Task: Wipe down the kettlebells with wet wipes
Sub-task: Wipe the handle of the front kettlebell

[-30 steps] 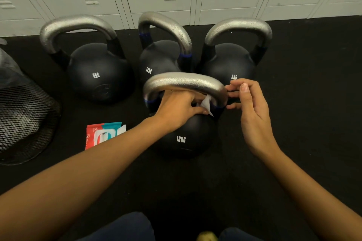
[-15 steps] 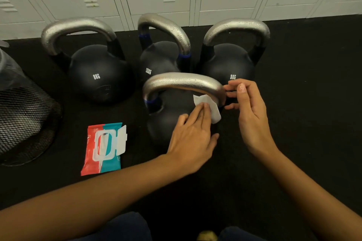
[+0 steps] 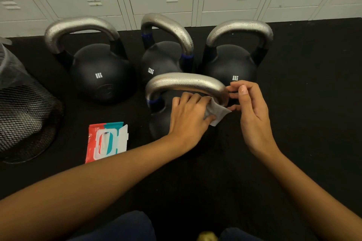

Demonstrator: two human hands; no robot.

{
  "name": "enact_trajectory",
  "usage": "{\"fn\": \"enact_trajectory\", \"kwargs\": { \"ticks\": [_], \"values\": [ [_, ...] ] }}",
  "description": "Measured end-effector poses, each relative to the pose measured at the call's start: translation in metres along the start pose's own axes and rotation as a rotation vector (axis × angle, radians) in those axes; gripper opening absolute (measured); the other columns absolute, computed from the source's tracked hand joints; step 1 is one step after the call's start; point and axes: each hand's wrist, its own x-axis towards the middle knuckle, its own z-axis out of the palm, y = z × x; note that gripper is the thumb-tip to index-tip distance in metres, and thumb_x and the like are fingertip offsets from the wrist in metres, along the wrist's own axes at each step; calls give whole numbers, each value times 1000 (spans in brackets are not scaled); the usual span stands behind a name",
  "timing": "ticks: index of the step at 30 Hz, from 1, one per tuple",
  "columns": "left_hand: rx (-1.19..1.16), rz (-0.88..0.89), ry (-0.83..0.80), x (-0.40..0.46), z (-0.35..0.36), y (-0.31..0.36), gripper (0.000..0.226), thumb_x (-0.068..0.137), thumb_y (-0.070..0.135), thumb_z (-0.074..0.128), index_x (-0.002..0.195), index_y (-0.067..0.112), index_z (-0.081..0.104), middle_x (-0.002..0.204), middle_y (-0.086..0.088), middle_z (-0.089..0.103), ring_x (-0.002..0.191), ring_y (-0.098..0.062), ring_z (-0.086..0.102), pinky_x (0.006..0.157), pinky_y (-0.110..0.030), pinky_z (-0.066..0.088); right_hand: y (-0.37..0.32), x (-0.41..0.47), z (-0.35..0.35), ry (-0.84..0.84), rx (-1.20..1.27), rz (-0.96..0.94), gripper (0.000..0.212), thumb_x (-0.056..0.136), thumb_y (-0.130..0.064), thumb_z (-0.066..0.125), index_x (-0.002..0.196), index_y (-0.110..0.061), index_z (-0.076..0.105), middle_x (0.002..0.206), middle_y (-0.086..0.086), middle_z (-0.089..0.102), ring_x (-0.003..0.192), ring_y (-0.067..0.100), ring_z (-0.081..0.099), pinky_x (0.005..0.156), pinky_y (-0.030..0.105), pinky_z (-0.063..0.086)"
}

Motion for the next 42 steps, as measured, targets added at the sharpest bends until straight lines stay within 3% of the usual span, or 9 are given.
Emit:
{"fn": "enact_trajectory", "kwargs": {
  "ticks": [13, 17, 21, 28, 32, 34, 37, 40, 42],
  "values": [
    [-23, -57, -35, 15, -21, -19, 20, 89, 35, 61, 108, 30, 69, 106, 3, 69, 111, -20, 55, 97, -35, 29, -7, 1, -4, 16, -26, 22, 22, 106, -27, 36, 114, -26, 56, 109, -1, 65, 104, 13, 64, 80, 32, 54],
    [-124, -43, -71, 0, -34, -21, 12, 89, 30, 63, 96, 23, 70, 89, 2, 67, 97, -19, 53, 88, -34, 37, -15, -1, -9, 35, -49, 5, 20, 105, -26, 39, 117, -23, 56, 106, -6, 64, 103, 10, 63, 82, 30, 54],
    [-280, 114, -188, -21, -57, -8, 18, 88, 30, 65, 103, 24, 70, 83, 10, 60, 84, -8, 45, 73, -29, 38, -27, 0, -13, 33, -20, -55, 16, 103, -18, 48, 116, -19, 55, 101, -3, 65, 99, 10, 64, 81, 26, 53],
    [-409, 133, 44, 10, -107, 8, 17, 85, 29, 69, 101, 24, 71, 75, 22, 56, 71, 11, 51, 65, -9, 35, -63, 6, -7, -200, 37, -90, 29, 93, -34, 61, 118, -20, 54, 113, -7, 60, 102, 9, 63, 79, 21, 54],
    [-453, 76, 108, 30, -117, 3, 13, 81, 28, 73, 92, 22, 71, 70, 19, 59, 66, 10, 51, 62, -8, 36, -67, 15, 2, -153, 123, -41, 26, 91, -13, 67, 114, -9, 56, 109, 8, 66, 93, 19, 69, 78, 28, 58],
    [-488, 62, 75, 35, -120, -1, 16, 78, 28, 76, 91, 21, 70, 70, 12, 61, 65, 2, 51, 63, -12, 39, -67, 20, 3, -120, 170, -35, 16, 92, -7, 65, 108, -3, 62, 98, 18, 68, 83, 18, 68, 73, 26, 56],
    [-526, 57, -40, 39, -128, -9, 27, 76, 31, 78, 100, 24, 67, 80, -3, 64, 73, -18, 55, 67, -22, 43, -69, 30, 5, -136, 184, -53, 13, 93, -6, 63, 105, -9, 68, 89, 7, 70, 84, 17, 67, 69, 23, 54],
    [-673, 16, -215, 41, -137, -12, 23, 85, 29, 69, 107, 29, 65, 93, 9, 66, 84, -3, 60, 72, -13, 43, -75, 38, 9, -173, 183, -67, 16, 96, -6, 60, 109, -9, 69, 91, 2, 72, 85, 15, 69, 71, 23, 54],
    [-1021, -111, -353, 42, -139, -13, 17, 94, 18, 55, 106, 23, 65, 95, 13, 70, 92, -1, 64, 82, -15, 49, -78, 42, 16, -203, 157, -77, 18, 97, -5, 58, 111, -10, 69, 90, -2, 73, 84, 12, 70, 73, 23, 54]
  ]
}}
